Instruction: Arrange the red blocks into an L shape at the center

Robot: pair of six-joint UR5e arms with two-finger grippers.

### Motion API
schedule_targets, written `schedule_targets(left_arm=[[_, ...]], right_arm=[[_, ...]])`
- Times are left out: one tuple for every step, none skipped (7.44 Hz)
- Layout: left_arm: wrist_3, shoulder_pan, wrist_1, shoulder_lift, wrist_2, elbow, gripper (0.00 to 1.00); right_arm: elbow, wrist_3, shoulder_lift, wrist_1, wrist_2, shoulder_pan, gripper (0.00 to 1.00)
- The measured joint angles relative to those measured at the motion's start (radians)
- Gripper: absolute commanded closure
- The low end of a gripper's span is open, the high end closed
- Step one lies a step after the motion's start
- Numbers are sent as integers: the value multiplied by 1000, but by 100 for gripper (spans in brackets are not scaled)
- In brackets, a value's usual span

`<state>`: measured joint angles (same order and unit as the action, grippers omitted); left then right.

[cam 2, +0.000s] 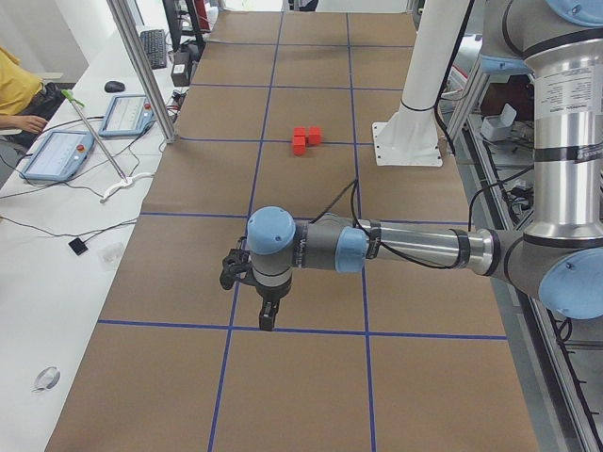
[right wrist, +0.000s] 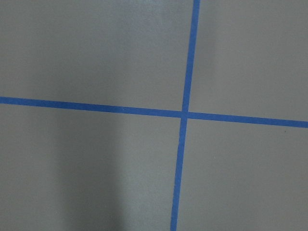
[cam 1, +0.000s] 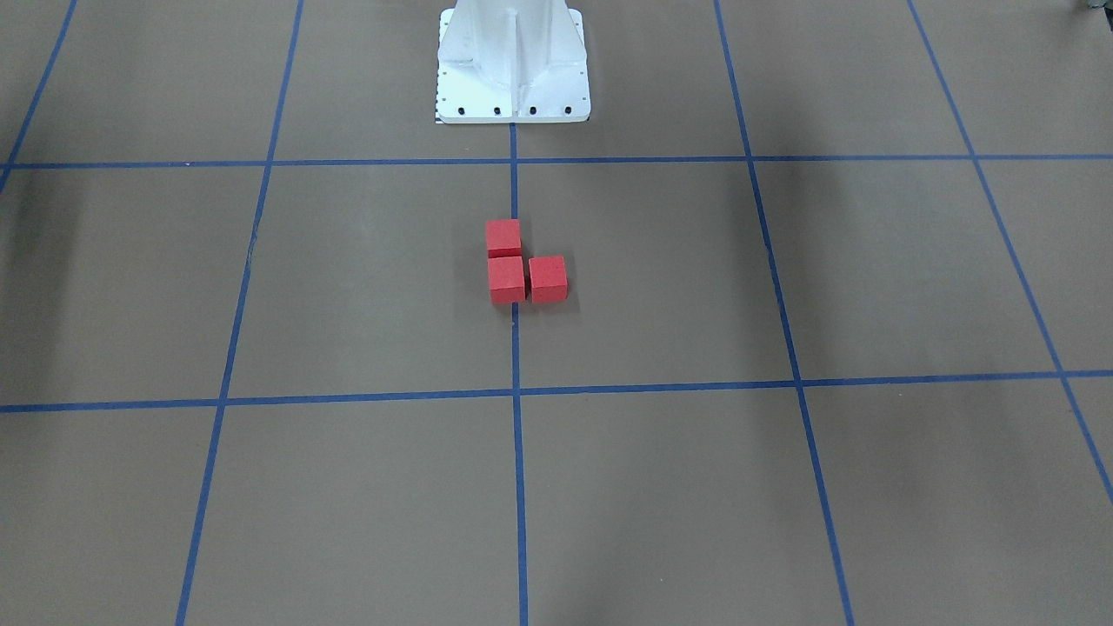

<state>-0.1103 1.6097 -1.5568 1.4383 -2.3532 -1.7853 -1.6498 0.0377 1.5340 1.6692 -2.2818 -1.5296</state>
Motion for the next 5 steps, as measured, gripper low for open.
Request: schedule_targets(left_arm=[[-2, 16, -1, -20, -13, -19, 0], [-3, 20, -2, -27, -19, -31, 0], [-4, 21, -5, -29, -24, -41, 0], [-4, 21, -6, -30, -27, -47, 0], [-4, 21, -7, -30, -28, -50, 0]], right_arm=[[-1, 0, 2, 0, 1, -3, 1], [-2, -3, 5, 0, 2, -4, 1], [-2, -6, 13, 0, 3, -4, 1], [0, -7, 20, 0, 4, -4, 1], [-1, -6, 26, 0, 4, -4, 1]])
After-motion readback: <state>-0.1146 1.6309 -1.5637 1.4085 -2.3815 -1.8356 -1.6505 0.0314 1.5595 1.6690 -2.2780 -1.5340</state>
